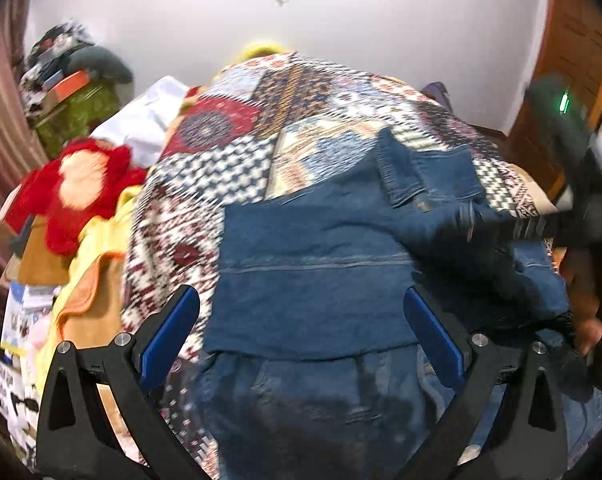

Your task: Fold large clothes

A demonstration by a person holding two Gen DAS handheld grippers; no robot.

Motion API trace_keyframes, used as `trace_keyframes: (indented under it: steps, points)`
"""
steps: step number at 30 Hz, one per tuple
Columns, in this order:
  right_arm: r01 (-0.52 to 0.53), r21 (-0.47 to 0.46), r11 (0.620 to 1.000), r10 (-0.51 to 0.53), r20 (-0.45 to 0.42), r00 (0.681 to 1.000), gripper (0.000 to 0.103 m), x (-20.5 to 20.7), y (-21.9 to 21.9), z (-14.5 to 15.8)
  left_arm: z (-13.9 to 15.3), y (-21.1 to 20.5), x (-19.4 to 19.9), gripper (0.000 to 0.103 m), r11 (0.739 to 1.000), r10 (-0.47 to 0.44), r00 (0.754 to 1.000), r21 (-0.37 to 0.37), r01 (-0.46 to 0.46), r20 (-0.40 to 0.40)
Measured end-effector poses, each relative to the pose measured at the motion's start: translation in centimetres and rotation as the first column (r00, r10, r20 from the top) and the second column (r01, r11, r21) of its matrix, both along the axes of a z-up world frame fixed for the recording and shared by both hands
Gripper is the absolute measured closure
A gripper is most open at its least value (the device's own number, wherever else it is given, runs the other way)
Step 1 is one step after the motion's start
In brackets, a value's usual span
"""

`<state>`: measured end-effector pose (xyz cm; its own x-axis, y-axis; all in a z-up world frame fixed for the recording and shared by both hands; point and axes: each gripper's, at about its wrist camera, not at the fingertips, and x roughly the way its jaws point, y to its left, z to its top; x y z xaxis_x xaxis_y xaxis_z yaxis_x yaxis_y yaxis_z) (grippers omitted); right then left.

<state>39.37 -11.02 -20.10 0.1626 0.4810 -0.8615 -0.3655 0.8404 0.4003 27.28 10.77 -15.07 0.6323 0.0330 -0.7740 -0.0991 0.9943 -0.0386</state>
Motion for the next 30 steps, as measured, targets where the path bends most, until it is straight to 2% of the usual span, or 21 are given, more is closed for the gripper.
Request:
trace_keyframes:
  steps: [5, 7, 10, 14, 15, 17, 19, 23, 26, 30]
  points:
    - [-0.122, -0.147, 0.982, 0.102, -0.134, 0.986, 0.090, -2.2, 2.8, -4.3, -1.5, 1.8, -0.7, 0.000, 0.999, 0.035, 0.999, -0.011, -0.035, -0.036]
    - [-0.139, -0.157, 0.978, 0.110, -0.183, 0.977, 0.090, -3.0, 2.8, -4.8, -1.8, 2.0, -0.8, 0.000, 0.999, 0.036, 0.998, -0.006, -0.036, -0.043]
    - [-0.142, -0.126, 0.982, 0.109, -0.235, 0.966, 0.090, -3.6, 1.8, -4.6, -1.8, 1.7, -1.1, 0.000, 1.000, 0.027, 0.999, -0.003, -0.027, -0.044]
    - [-0.135, -0.016, 0.991, 0.122, -0.343, 0.931, 0.090, -3.9, -0.1, -3.0, -1.2, 0.4, -1.1, 0.000, 1.000, -0.006, 0.999, 0.016, 0.007, -0.035]
    - [-0.135, 0.008, 0.991, 0.129, -0.347, 0.929, 0.090, -4.0, -0.5, -2.2, -1.0, 0.1, -1.0, 0.000, 1.000, -0.013, 0.999, 0.021, 0.014, -0.032]
    - [-0.135, 0.014, 0.991, 0.133, -0.295, 0.946, 0.090, -3.9, -1.6, -0.3, -0.6, -0.8, -0.8, 0.000, 0.999, -0.036, 0.999, 0.035, 0.037, -0.025]
    - [-0.119, 0.004, 0.993, 0.118, -0.196, 0.973, 0.090, -3.7, -3.2, 2.4, -0.2, -1.9, -0.2, 0.000, 0.997, -0.058, 0.998, 0.051, 0.059, -0.022]
    - [-0.039, -0.004, 0.999, 0.039, -0.031, 0.999, 0.090, -3.5, -7.4, 6.7, 0.4, -4.4, 1.4, 0.000, 0.989, -0.115, 0.993, 0.090, 0.117, -0.028]
    - [0.022, -0.013, 1.000, -0.020, 0.102, 0.995, 0.090, -3.7, -11.3, 9.8, 0.2, -6.9, 3.2, 0.000, 0.977, -0.172, 0.983, 0.121, 0.178, -0.057]
    - [0.095, -0.007, 0.995, -0.092, 0.155, 0.984, 0.090, -3.6, -16.0, 11.4, -1.8, -10.6, 5.7, 0.000, 0.944, -0.250, 0.958, 0.185, 0.273, -0.139]
